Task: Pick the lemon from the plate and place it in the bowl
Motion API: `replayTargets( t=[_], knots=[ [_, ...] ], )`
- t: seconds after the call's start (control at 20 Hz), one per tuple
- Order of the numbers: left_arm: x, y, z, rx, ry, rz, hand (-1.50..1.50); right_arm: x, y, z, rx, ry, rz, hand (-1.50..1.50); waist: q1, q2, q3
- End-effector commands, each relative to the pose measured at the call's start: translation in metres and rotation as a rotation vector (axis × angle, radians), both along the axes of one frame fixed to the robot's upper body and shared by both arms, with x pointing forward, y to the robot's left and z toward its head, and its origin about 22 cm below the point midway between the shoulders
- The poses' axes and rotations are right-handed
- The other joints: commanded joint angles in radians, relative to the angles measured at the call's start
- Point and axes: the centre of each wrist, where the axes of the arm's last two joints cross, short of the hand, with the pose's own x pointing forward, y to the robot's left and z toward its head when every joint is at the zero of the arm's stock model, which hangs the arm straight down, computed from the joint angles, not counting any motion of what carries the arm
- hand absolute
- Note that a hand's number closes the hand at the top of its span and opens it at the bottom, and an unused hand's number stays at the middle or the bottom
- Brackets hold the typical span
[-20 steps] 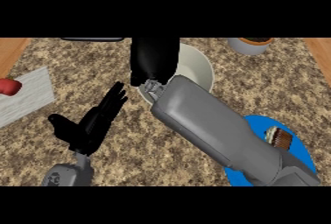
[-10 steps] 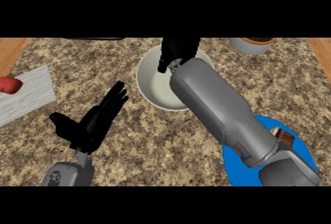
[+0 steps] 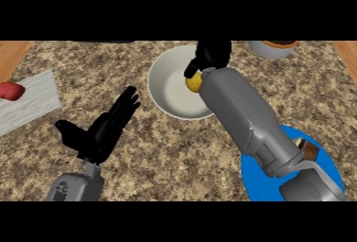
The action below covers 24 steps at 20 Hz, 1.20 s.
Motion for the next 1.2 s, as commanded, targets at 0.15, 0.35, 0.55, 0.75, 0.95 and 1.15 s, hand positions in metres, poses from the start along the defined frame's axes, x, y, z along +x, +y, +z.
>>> replayTargets(
  t=[0.15,0.35,0.55,0.75,0.95,1.15],
  knots=[
    [-0.001,-0.010,-0.001,-0.016,0.008,0.000,0.00,-0.008,-0.007,0.022,0.412,-0.420,-0.008,-1.50,0.003,-0.004,0.004],
    [0.002,0.002,-0.006,-0.008,0.015,0.038,0.00,-0.032,-0.007,0.021,0.541,-0.563,0.108,-1.50,-0.032,-0.021,0.003],
    [-0.002,0.010,-0.012,-0.006,0.030,0.042,0.00,-0.076,0.010,0.019,0.649,-0.617,0.216,-1.50,-0.052,-0.030,0.000],
    [-0.005,0.017,-0.015,-0.007,0.041,0.083,0.00,-0.133,0.014,0.010,0.763,-0.650,0.282,-1.50,-0.089,-0.041,0.000],
    [-0.006,0.019,-0.007,0.008,0.023,0.108,0.00,-0.194,0.009,-0.012,0.753,-0.672,0.366,-1.50,-0.112,-0.045,0.000],
    [-0.014,0.025,-0.013,0.003,0.048,0.118,0.00,-0.262,0.018,-0.041,0.768,-0.666,0.421,1.50,-0.123,-0.051,-0.002]
  ],
)
